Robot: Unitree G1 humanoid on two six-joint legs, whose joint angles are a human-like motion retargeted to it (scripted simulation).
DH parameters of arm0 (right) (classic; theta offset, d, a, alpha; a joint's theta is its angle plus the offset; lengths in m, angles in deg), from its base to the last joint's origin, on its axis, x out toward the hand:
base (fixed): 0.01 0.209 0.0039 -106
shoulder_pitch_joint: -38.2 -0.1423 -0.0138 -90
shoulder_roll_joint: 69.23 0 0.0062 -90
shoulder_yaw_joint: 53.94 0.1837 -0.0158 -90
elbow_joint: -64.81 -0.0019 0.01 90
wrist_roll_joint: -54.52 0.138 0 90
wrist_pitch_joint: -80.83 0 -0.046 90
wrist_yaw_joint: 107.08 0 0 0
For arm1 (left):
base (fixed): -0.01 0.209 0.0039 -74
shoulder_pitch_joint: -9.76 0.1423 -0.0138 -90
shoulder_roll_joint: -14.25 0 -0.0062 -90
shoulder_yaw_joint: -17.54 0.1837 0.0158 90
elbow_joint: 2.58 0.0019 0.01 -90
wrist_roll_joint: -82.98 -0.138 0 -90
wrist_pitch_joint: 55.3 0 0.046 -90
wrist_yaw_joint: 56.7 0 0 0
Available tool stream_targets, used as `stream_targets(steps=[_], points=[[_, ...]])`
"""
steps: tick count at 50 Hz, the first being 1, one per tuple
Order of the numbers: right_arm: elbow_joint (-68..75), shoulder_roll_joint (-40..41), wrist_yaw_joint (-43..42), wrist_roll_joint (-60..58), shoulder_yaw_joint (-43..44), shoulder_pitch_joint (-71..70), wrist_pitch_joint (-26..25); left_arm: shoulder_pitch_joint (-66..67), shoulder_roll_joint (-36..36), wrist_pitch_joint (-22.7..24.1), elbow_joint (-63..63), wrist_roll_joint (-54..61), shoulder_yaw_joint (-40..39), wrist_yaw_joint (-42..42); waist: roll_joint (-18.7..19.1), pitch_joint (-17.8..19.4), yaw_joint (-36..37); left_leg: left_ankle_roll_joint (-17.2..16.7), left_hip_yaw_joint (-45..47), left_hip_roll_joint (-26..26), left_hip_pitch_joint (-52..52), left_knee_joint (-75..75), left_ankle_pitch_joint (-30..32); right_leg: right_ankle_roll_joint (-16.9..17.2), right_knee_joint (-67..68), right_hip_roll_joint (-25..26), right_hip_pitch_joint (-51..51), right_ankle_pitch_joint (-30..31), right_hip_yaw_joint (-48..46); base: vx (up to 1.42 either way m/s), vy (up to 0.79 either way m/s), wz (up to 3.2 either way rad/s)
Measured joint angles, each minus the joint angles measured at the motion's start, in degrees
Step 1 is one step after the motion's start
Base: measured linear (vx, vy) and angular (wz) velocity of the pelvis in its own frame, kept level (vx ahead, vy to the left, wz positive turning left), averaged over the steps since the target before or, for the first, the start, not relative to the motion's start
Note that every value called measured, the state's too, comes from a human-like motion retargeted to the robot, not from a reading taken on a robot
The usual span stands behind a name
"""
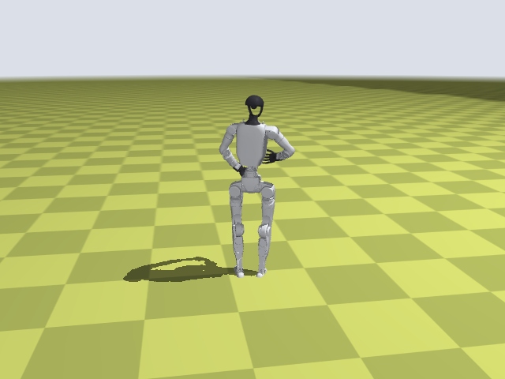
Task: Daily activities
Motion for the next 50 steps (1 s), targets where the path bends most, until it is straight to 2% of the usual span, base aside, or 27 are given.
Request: stream_targets(steps=[11,27,37,50], points=[[-5.7,-1.7,1.5,8.9,-3.0,-3.1,-1.4,-4.9,0.1,-0.6,-12.8,16.6,0.5,-3.0,0.2,-0.8,0.8,-0.7,-0.6,0.3,0.5,-0.3,-0.5,0.1,-0.8,0.4,0.9,0.2,-0.9,0.0,0.0,0.0],[-7.4,-0.4,-1.0,15.4,-2.3,-2.5,-0.1,-8.6,-2.7,-0.7,-29.2,35.9,1.1,-5.4,1.2,-1.5,2.8,-1.6,-1.3,1.7,-1.4,3.4,-2.4,0.0,-0.3,1.0,0.6,-0.6,-2.5,0.0,0.0,0.0],[-7.4,0.2,-2.7,14.9,-3.8,-3.9,-0.3,-9.5,-3.4,-2.3,-31.3,40.4,1.7,-5.9,1.2,-1.3,4.3,-1.4,-1.4,2.7,-2.8,6.5,-3.3,-0.3,0.0,1.5,0.3,-1.1,-2.8,0.0,0.0,0.0],[-4.0,5.1,-0.7,8.3,-5.9,-7.4,-2.5,-9.6,-3.9,-5.0,-29.3,36.7,2.6,-7.3,1.7,0.1,5.8,-0.9,-1.7,3.5,-3.1,9.4,-3.7,-0.9,-0.4,2.0,1.4,-1.6,-2.8,0.0,0.0,0.0]])
